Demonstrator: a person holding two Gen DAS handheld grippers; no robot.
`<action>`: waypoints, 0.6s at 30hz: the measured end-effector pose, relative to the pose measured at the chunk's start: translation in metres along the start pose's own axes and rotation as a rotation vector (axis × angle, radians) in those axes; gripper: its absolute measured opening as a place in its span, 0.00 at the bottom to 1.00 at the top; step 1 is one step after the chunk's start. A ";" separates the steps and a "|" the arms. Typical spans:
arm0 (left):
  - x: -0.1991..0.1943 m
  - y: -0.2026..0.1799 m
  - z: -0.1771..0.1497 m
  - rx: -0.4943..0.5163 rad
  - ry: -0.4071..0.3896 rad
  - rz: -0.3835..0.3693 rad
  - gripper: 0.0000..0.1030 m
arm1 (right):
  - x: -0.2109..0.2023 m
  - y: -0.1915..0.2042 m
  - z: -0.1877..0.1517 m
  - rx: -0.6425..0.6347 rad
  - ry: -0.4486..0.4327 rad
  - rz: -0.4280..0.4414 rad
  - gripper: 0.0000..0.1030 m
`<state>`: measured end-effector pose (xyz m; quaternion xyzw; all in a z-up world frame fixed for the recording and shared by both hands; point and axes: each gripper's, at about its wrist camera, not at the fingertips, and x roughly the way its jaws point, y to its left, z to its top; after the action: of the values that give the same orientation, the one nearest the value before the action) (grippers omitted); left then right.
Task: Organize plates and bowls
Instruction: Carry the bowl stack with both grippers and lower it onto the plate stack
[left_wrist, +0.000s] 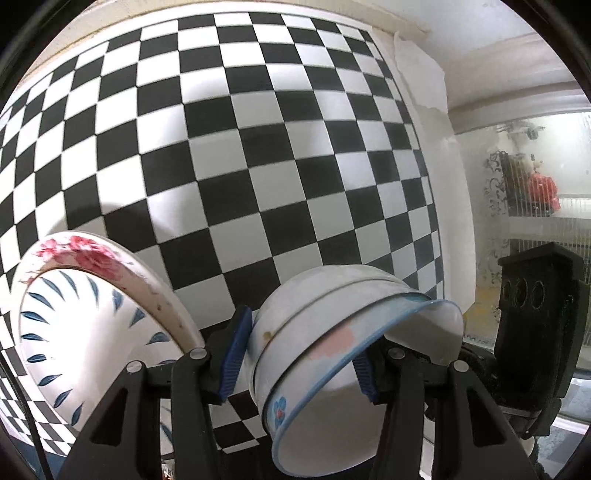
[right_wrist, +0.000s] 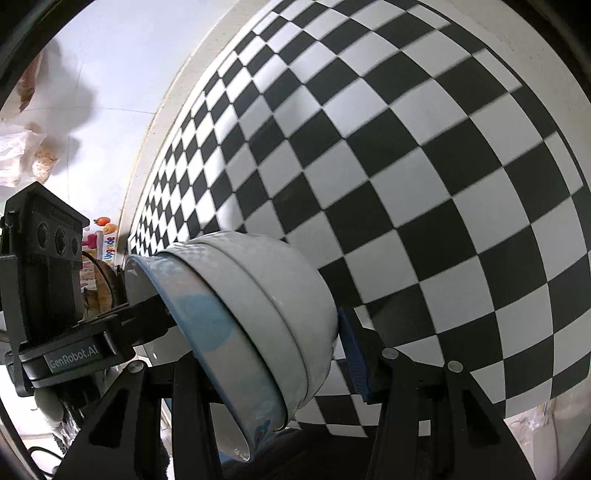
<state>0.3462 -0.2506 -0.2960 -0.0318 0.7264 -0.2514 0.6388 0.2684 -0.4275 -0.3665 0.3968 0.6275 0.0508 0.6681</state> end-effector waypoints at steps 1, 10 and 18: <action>-0.006 0.002 0.000 -0.004 -0.004 -0.001 0.46 | -0.002 0.004 0.001 -0.007 0.001 0.000 0.49; -0.045 0.033 -0.008 -0.054 -0.030 0.019 0.46 | 0.000 0.058 0.003 -0.081 0.057 0.009 0.49; -0.065 0.094 -0.029 -0.194 -0.042 0.040 0.46 | 0.042 0.108 0.003 -0.167 0.191 0.007 0.49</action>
<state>0.3562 -0.1350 -0.2735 -0.0841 0.7344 -0.1662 0.6526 0.3266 -0.3317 -0.3358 0.3354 0.6804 0.1429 0.6357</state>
